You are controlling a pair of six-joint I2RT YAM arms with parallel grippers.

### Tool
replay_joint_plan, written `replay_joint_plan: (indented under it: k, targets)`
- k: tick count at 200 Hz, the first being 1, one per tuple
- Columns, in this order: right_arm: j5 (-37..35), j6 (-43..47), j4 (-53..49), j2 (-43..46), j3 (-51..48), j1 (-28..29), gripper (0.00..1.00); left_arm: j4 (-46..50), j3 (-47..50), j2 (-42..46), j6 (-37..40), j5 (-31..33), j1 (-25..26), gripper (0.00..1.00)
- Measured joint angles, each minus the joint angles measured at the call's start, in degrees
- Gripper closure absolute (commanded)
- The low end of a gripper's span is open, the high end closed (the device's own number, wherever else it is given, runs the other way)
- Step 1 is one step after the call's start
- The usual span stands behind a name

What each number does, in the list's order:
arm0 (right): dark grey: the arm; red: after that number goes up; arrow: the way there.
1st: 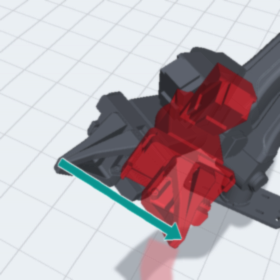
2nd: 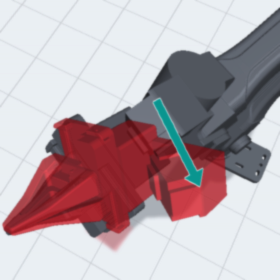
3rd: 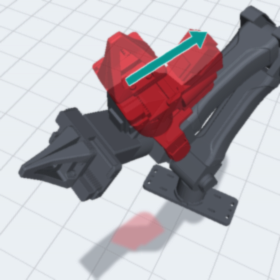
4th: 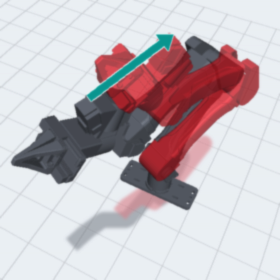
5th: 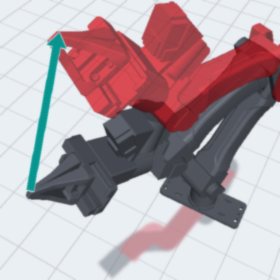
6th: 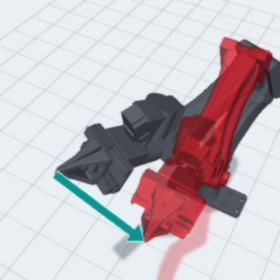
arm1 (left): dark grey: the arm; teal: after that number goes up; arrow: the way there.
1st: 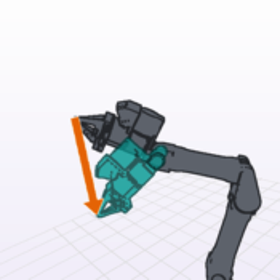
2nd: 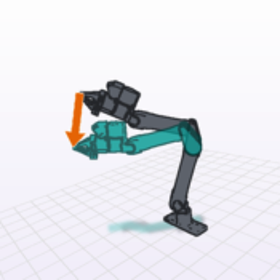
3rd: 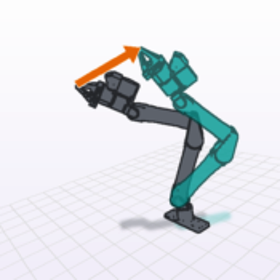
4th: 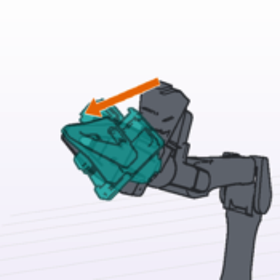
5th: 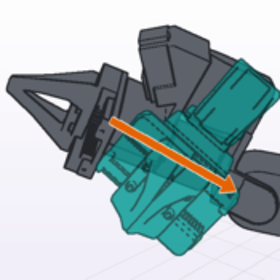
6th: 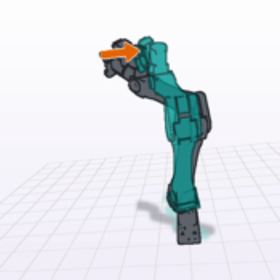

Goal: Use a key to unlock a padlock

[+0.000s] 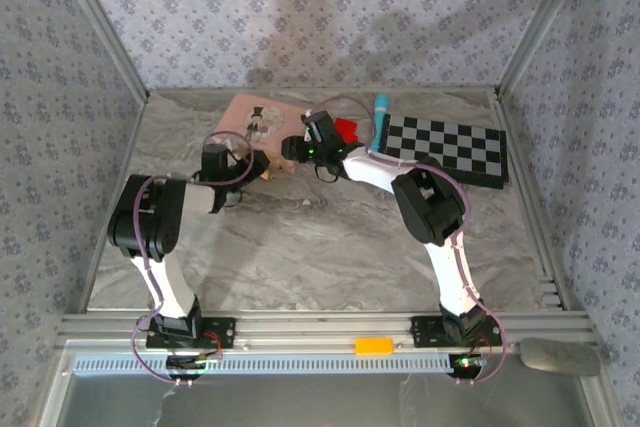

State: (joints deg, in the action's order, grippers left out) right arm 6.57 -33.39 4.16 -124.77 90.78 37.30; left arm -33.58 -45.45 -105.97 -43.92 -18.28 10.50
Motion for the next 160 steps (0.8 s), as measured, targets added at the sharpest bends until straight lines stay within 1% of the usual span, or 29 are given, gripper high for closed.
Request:
replay_joint_plan:
  k: [40, 61, 103, 131, 160]
  targets:
    - [-0.39, -0.76, 0.44, -0.61, 0.59, -1.09, 0.45, 0.52, -4.94, -3.67, -0.07, -0.57, 0.0, 0.26]
    - [-0.33, -0.92, 0.42, -1.22, 1.49, -1.38, 0.45, 0.07, -5.2, -4.04, -0.72, -0.63, 0.0, 0.3]
    - [-0.13, -0.87, 0.42, -1.36, 1.68, -1.44, 0.45, 0.7, -4.04, -3.19, -0.61, 0.52, 0.02, 0.29]
    - [0.15, -0.87, 0.39, -1.4, 1.73, -1.53, 0.45, 7.04, -2.71, 0.39, 1.68, 2.93, 0.17, 0.28]
    - [0.31, -0.72, 0.37, -1.44, 1.84, -1.6, 0.45, 15.8, -3.61, 2.64, 6.62, 5.16, 1.18, 0.28]
